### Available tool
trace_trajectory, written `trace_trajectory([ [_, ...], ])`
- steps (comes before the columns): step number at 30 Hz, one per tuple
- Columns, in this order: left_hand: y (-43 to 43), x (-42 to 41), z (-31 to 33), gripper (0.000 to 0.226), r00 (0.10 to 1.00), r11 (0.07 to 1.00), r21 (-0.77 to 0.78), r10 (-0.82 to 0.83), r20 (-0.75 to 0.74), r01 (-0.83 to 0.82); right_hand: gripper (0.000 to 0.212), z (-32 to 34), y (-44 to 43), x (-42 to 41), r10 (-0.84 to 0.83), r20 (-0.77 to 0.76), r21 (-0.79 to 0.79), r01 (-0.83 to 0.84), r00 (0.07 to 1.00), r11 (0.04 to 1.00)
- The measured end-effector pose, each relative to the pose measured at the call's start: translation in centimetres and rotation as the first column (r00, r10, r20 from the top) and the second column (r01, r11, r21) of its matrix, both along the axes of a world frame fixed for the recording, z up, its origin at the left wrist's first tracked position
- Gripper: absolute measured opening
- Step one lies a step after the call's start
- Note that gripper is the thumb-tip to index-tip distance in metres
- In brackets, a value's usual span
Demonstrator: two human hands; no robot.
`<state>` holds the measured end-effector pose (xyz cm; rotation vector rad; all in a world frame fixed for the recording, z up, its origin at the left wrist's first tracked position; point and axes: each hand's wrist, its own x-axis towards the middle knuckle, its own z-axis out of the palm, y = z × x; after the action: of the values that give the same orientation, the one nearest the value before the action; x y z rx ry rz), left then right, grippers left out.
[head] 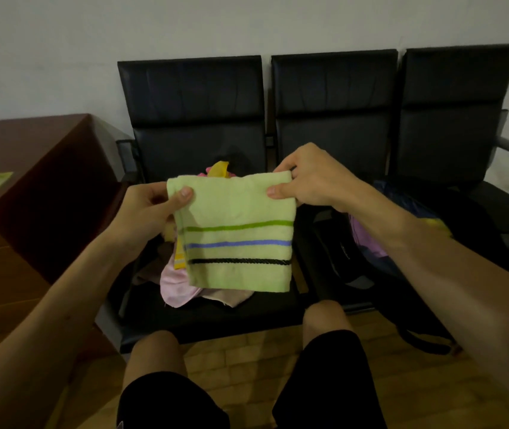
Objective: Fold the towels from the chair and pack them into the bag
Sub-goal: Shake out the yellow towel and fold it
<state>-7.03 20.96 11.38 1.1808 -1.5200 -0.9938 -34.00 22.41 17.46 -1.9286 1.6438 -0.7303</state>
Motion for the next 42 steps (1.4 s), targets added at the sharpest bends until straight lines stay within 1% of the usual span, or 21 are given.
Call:
trace_trajectory([
  [3, 0.1, 0.0, -0.6, 0.031, 0.999, 0.999, -0.009, 0.039, 0.015, -0.039, 0.030, -0.5, 0.1, 0.1, -0.021, -0.069, 0.000, 0.021, 0.997, 1.000],
  [5, 0.3, 0.0, -0.9, 0.029, 0.997, 0.995, -0.068, 0.075, 0.010, -0.074, 0.027, -0.9, 0.3, -0.2, -0.010, -0.076, 0.027, 0.012, 0.997, 1.000],
  [7, 0.7, -0.2, -0.9, 0.024, 0.996, 0.991, -0.099, 0.083, -0.033, -0.086, 0.027, -1.2, 0.5, -0.5, 0.018, -0.009, 0.089, -0.017, 1.000, 0.996],
  [9, 1.2, -0.5, -0.8, 0.025, 0.996, 0.994, -0.091, 0.057, -0.072, -0.063, 0.026, -1.5, 0.6, -0.8, 0.035, 0.067, 0.143, -0.044, 0.997, 0.989],
  [11, 1.8, -1.1, -0.5, 0.029, 0.997, 0.991, -0.123, 0.043, -0.065, -0.051, 0.025, -1.9, 0.7, -1.1, 0.038, 0.078, 0.158, -0.050, 0.996, 0.986],
  [14, 2.3, -1.8, -0.2, 0.026, 0.998, 0.985, -0.166, 0.033, -0.053, -0.041, 0.023, -2.3, 0.9, -1.8, 0.043, 0.112, 0.178, -0.063, 0.993, 0.982],
  [16, 2.7, -2.2, 0.0, 0.023, 0.998, 0.983, -0.181, 0.035, -0.052, -0.044, 0.022, -2.4, 1.1, -2.4, 0.049, 0.188, 0.212, -0.090, 0.981, 0.973],
  [17, 2.9, -2.5, 0.2, 0.020, 0.999, 0.981, -0.191, 0.025, -0.049, -0.033, 0.022, -2.5, 1.3, -2.7, 0.054, 0.261, 0.222, -0.114, 0.964, 0.968],
  [19, 3.2, -3.0, 0.4, 0.013, 0.998, 0.980, -0.198, -0.024, -0.063, 0.012, 0.023, -2.8, 1.6, -3.2, 0.044, 0.483, 0.221, -0.171, 0.874, 0.960],
  [20, 3.3, -3.2, 0.6, 0.019, 0.996, 0.981, -0.189, -0.052, -0.072, 0.037, 0.025, -3.1, 1.7, -3.3, 0.022, 0.594, 0.218, -0.187, 0.805, 0.958],
  [21, 3.4, -3.5, 0.7, 0.032, 0.995, 0.981, -0.180, -0.079, -0.068, 0.066, 0.028, -3.4, 1.8, -3.3, -0.002, 0.681, 0.214, -0.196, 0.733, 0.957],
  [23, 3.3, -4.0, 0.9, 0.058, 0.992, 0.976, -0.178, -0.129, -0.016, 0.124, 0.034, -3.7, 1.8, -3.2, -0.024, 0.791, 0.190, -0.209, 0.611, 0.959],
  [24, 3.3, -4.2, 0.9, 0.065, 0.989, 0.974, -0.177, -0.146, 0.009, 0.145, 0.037, -3.8, 1.8, -3.2, -0.023, 0.830, 0.169, -0.211, 0.557, 0.963],
  [26, 3.2, -4.7, 1.0, 0.067, 0.985, 0.973, -0.156, -0.173, -0.009, 0.169, 0.042, -4.2, 2.1, -3.0, -0.031, 0.891, 0.139, -0.209, 0.454, 0.968],
  [27, 3.2, -4.8, 1.0, 0.066, 0.982, 0.975, -0.138, -0.183, -0.046, 0.175, 0.044, -4.8, 2.3, -2.8, -0.042, 0.910, 0.142, -0.216, 0.412, 0.966],
  [29, 3.2, -5.2, 0.7, 0.064, 0.973, 0.977, -0.100, -0.199, -0.120, 0.188, 0.046, -7.3, 3.0, -2.2, -0.087, 0.917, 0.197, -0.251, 0.390, 0.948],
  [32, 3.1, -6.1, 0.0, 0.067, 0.953, 0.973, -0.006, -0.225, -0.204, 0.229, 0.029, -11.6, 4.1, -1.2, -0.184, 0.900, 0.322, -0.318, 0.395, 0.892],
  [34, 2.9, -6.7, -0.8, 0.068, 0.944, 0.962, 0.078, -0.236, -0.232, 0.260, 0.024, -13.3, 4.9, -1.1, -0.258, 0.904, 0.373, -0.335, 0.340, 0.866],
  [37, 2.4, -8.2, -2.6, 0.070, 0.940, 0.941, 0.199, -0.219, -0.263, 0.275, 0.030, -15.7, 5.6, -2.3, -0.339, 0.908, 0.408, -0.340, 0.247, 0.847],
  [40, 1.3, -10.2, -5.1, 0.073, 0.931, 0.893, 0.322, -0.223, -0.289, 0.314, 0.043, -18.5, 6.0, -4.4, -0.402, 0.893, 0.444, -0.244, 0.203, 0.862],
  [42, 0.4, -12.0, -7.1, 0.071, 0.933, 0.855, 0.392, -0.253, -0.258, 0.340, 0.044, -20.0, 6.3, -6.6, -0.439, 0.877, 0.466, -0.128, 0.193, 0.875],
])
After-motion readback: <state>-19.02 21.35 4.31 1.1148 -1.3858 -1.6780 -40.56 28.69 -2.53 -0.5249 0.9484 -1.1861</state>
